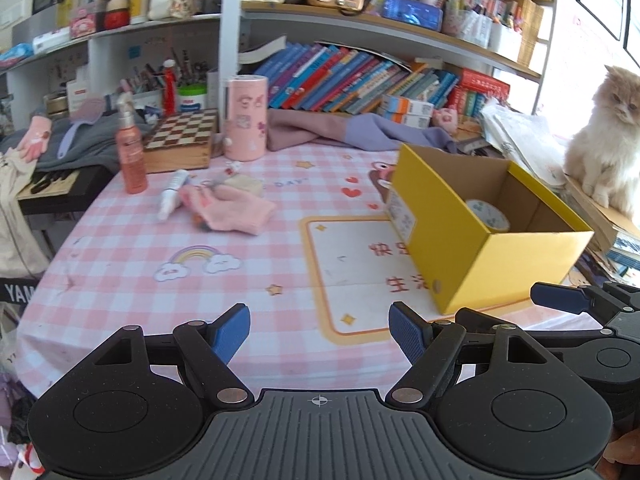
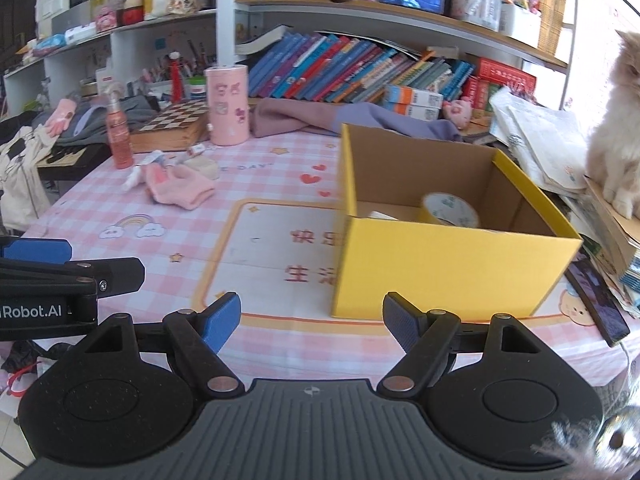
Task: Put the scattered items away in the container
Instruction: 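Move both tools toward the spray bottle and pink glove on the table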
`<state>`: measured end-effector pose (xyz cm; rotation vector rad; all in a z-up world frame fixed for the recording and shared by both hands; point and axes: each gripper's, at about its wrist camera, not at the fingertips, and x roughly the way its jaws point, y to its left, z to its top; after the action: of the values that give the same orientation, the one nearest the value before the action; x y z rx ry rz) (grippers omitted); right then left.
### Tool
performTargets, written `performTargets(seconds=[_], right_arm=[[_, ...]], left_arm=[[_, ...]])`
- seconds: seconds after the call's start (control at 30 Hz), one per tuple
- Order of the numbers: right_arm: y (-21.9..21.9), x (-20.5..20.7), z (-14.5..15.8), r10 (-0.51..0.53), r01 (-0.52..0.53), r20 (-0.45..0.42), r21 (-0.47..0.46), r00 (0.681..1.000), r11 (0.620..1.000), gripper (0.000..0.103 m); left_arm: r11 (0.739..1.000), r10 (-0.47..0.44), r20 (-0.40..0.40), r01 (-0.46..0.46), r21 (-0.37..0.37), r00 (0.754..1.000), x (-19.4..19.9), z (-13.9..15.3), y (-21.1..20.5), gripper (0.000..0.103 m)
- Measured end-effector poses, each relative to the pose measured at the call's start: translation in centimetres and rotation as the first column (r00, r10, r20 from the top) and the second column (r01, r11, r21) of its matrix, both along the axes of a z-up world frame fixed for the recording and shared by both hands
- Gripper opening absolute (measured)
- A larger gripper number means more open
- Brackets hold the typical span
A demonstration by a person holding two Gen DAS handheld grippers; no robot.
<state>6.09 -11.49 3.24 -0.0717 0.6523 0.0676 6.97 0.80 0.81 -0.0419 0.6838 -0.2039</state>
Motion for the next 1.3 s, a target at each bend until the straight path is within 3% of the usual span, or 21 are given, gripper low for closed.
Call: performTargets(seconds=[0.73, 1.3], right_arm=[[8.3, 2.0, -0.1, 0.174, -0.174, -0.015, -0.05, 0.985, 0.983, 0.079], [9.3, 12.0, -1.1, 0.265, -0.267, -0.046, -0.023, 0.963, 0.964, 0.08]], left_arm=[[0.992, 0.114, -0.002, -0.114, -0.055, 0.993, 0.2, -0.5, 7.8, 0.078], [0.985, 0.172, -0.007, -0.172, -0.012, 0.985, 9.1, -0.8, 8.5, 0.078]])
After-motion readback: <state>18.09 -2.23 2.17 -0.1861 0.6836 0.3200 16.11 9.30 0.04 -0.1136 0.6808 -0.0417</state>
